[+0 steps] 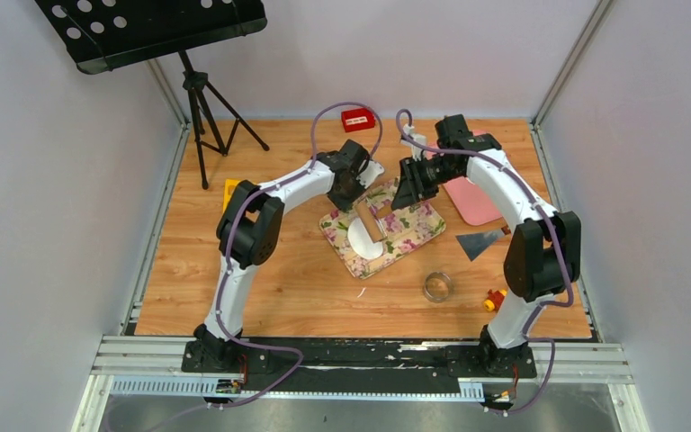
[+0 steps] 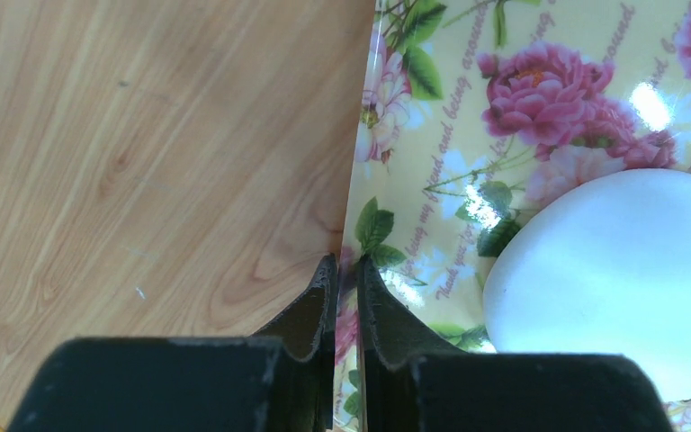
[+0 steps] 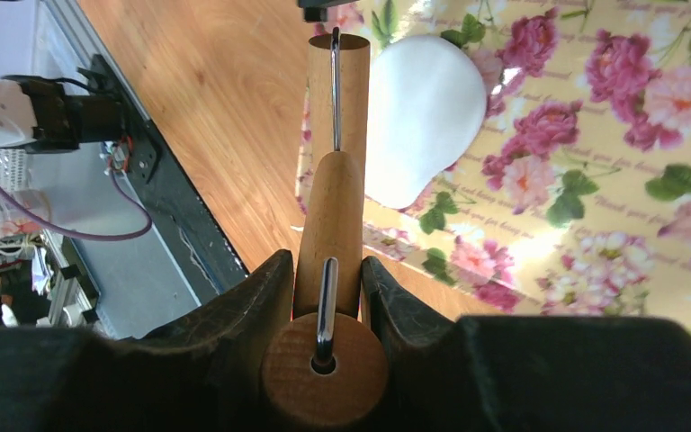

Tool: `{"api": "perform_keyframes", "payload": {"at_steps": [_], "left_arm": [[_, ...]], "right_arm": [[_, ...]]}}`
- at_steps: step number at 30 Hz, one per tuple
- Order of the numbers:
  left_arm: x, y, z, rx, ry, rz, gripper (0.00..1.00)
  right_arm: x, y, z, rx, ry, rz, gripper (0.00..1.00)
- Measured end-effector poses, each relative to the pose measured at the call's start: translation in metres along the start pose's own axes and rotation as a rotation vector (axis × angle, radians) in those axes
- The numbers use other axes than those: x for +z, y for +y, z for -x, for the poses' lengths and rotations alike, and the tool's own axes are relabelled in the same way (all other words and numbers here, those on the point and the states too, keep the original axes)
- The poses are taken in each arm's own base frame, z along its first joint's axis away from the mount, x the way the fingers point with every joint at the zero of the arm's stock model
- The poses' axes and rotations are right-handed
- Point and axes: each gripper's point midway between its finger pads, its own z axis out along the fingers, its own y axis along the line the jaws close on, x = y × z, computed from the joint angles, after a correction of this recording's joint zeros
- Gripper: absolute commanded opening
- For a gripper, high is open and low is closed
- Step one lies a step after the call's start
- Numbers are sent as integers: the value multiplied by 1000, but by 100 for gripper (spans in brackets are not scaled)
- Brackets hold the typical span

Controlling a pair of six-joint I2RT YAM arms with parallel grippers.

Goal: Roll out the dumpling wrappers from the dough
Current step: Flatten out the dough on the work surface.

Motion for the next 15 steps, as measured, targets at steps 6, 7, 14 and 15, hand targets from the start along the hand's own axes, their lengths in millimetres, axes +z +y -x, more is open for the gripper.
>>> {"api": "perform_keyframes", "payload": {"at_steps": [6,7,14,15], "left_arm": [[2,13,1,-103,-25,35,0],[2,14,1,-114,-30,39,0],[3,15,2,-143,-40,53,0],[3,15,2,-143,-41,54,0]], "right_arm": [[-10,10,6,4,-33,31,0],[-8,9,4,11,-26,36,0],[15,-9,-23,92,64,29,0],[17,-12,-25,100,72,22,0]]}}
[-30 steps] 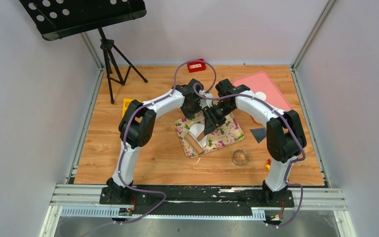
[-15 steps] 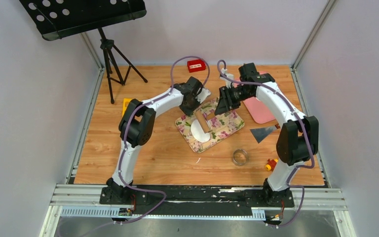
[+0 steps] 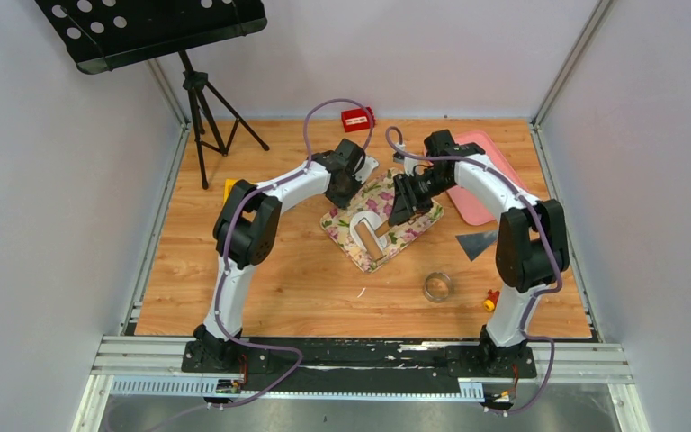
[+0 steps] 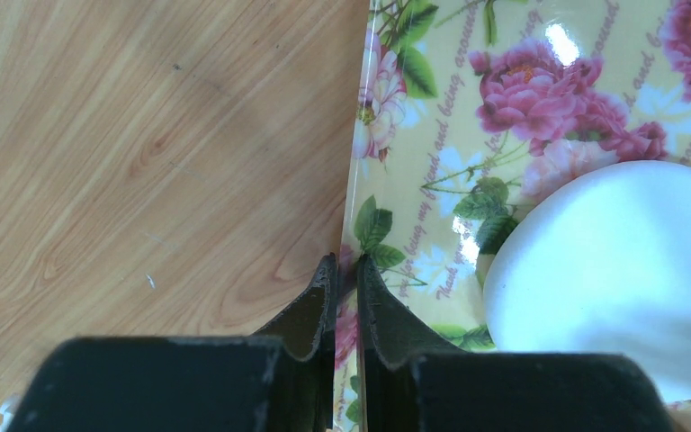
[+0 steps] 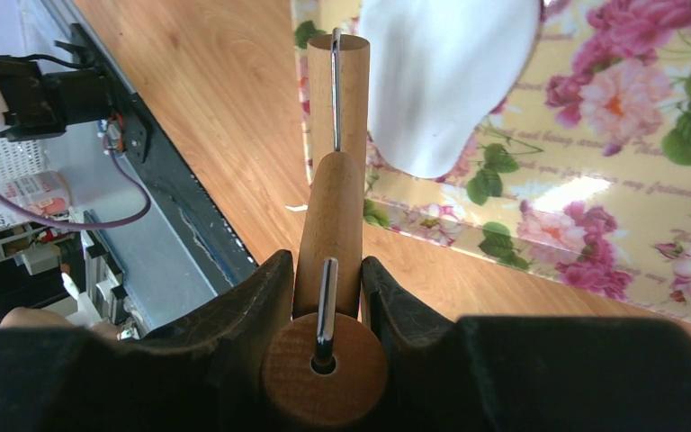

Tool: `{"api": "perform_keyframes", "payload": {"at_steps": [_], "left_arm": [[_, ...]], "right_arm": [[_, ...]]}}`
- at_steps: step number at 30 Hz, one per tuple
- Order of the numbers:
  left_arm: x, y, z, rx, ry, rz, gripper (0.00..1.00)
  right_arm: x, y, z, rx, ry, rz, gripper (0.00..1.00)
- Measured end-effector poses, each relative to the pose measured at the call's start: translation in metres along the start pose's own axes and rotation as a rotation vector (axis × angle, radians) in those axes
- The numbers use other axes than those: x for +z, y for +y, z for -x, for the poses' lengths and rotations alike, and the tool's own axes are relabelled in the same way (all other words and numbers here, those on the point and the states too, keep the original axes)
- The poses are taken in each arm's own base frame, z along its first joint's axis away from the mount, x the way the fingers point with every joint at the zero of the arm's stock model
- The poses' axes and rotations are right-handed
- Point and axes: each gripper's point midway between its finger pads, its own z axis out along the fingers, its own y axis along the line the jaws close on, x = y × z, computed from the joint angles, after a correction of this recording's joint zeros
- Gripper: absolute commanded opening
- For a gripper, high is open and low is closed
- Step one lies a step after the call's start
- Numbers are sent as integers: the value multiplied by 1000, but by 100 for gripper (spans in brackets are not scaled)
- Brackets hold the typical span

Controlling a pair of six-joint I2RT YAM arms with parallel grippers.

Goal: Roll out the dumpling wrappers from the dough
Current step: Flatten out the dough on the work surface.

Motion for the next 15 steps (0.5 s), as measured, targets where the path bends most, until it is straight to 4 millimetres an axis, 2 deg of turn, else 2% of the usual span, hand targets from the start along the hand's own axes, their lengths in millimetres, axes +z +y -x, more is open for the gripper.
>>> {"api": "perform_keyframes", "payload": {"at_steps": [9,15], "left_arm": [[0,0,0,0,-3,1,0],[0,0,0,-4,-5,3,0]], "right_arm": [[17,-28,-8,48,52,-48,0],[23,-28,-10,71,63,-31,0]]}}
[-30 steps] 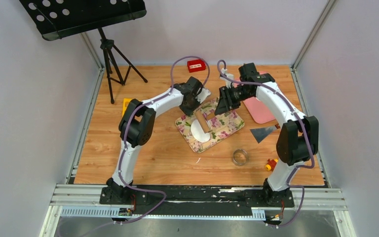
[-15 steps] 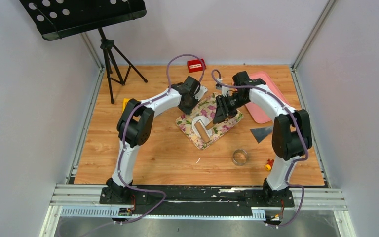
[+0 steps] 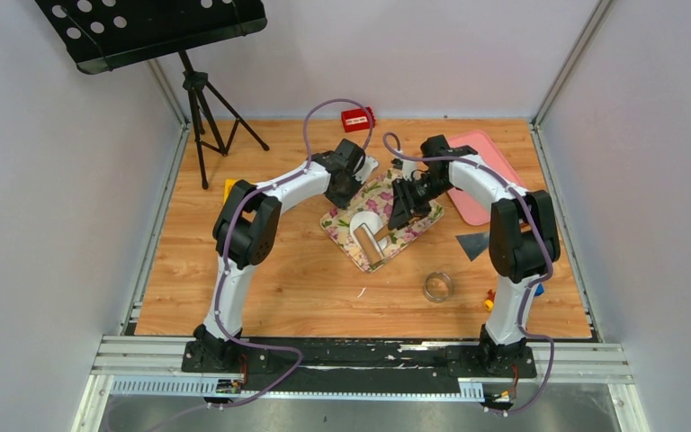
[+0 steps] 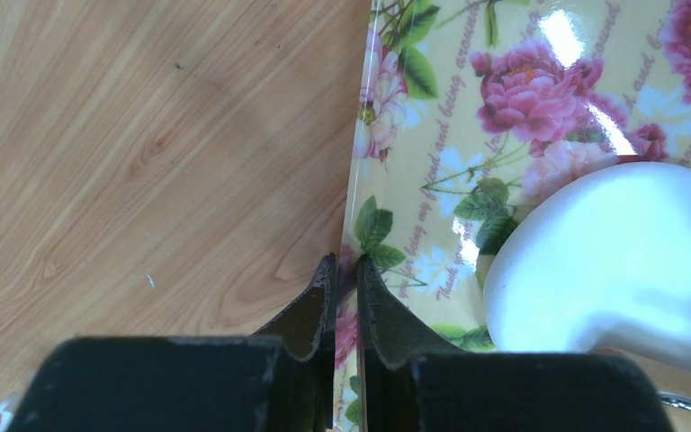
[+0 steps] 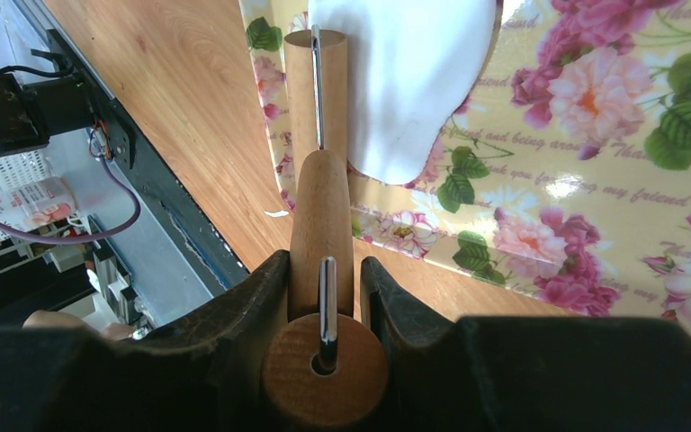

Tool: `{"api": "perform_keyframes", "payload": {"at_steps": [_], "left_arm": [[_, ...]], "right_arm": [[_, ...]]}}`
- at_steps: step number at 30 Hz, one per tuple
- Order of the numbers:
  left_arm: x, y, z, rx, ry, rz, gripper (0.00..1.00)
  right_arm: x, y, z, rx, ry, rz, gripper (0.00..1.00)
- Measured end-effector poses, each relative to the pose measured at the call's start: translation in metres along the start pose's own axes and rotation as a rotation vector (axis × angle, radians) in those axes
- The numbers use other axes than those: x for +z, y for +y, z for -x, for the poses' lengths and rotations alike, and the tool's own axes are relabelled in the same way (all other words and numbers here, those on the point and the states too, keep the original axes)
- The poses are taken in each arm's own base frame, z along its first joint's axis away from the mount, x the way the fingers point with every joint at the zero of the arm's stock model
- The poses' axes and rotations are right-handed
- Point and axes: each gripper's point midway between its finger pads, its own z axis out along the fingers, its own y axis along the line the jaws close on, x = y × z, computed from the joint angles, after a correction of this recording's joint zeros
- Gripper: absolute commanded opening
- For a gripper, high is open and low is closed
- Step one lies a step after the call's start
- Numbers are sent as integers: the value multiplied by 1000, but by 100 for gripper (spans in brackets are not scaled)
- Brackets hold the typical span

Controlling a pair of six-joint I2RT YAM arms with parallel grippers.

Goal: Roll out the dumpling wrappers from the dough
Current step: Flatten out the dough on the work surface.

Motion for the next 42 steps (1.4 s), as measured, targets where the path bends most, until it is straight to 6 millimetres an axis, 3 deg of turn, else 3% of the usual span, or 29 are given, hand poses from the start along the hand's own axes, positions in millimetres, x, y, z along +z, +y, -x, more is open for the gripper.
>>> {"api": "perform_keyframes", "payload": {"at_steps": [15,24,31,42], "left_arm": [[0,0,0,-3,-1,3,0],[0,0,0,-3,-4,6,0],[0,1,0,-2,-6,7,0],[0,1,0,-2,-8,11,0]], "right_arm": [[19,18,1,-10,24,8,0],[3,22,11,-84,-26,-12,0],[-3,-1,17,-40,-48,-79,0],[-6,-10,16,5,-46,-82,0]]}}
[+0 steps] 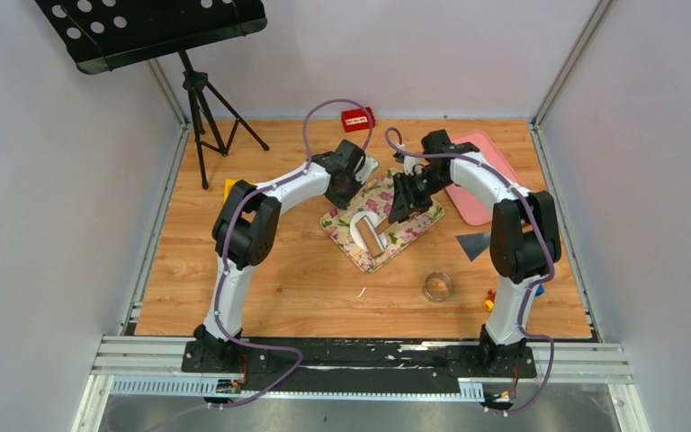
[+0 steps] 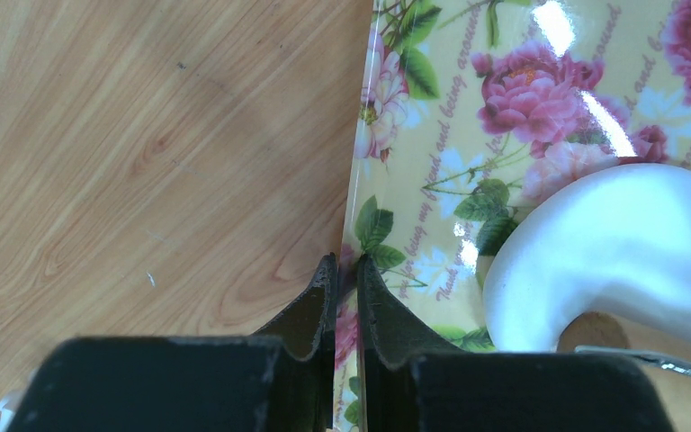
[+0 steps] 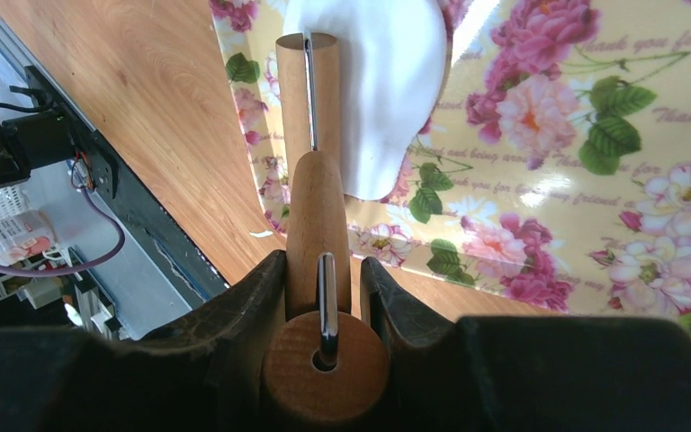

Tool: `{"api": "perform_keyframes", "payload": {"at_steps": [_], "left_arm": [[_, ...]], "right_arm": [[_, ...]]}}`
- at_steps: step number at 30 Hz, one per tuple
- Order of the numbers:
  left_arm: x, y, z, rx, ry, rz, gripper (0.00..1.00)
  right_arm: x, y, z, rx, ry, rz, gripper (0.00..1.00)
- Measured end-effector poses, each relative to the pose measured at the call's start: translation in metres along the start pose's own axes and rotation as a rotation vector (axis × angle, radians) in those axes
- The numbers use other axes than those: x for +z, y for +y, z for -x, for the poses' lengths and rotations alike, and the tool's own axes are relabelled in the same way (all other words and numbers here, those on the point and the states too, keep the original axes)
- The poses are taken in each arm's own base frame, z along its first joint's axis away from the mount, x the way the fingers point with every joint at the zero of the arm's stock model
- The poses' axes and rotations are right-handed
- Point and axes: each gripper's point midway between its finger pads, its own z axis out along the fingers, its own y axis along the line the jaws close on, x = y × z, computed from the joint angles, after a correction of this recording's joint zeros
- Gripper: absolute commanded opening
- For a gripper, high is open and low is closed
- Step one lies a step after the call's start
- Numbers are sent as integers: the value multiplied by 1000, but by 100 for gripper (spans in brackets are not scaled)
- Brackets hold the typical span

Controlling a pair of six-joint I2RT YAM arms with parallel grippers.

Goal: Roll out the dumpling wrappers from the dough
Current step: Flatten out the dough on the work surface.

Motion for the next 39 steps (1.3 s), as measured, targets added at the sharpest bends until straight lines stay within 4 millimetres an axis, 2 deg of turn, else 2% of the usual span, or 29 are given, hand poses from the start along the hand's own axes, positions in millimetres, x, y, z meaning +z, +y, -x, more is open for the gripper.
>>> {"api": "perform_keyframes", "payload": {"at_steps": [15,23,32,39], "left_arm": [[0,0,0,0,0,2,0],[0,0,0,1,0,2,0],[0,0,0,2,0,2,0],[0,0,0,15,0,-1,0]], "right_arm": [[-20,-31,-3,76,-25,-26,0],[-38,-52,-3,112,-51,-78,0],[-49,-53,6,77,-71,-106,0],[-70,-54,21,7,-120,-187,0]]}}
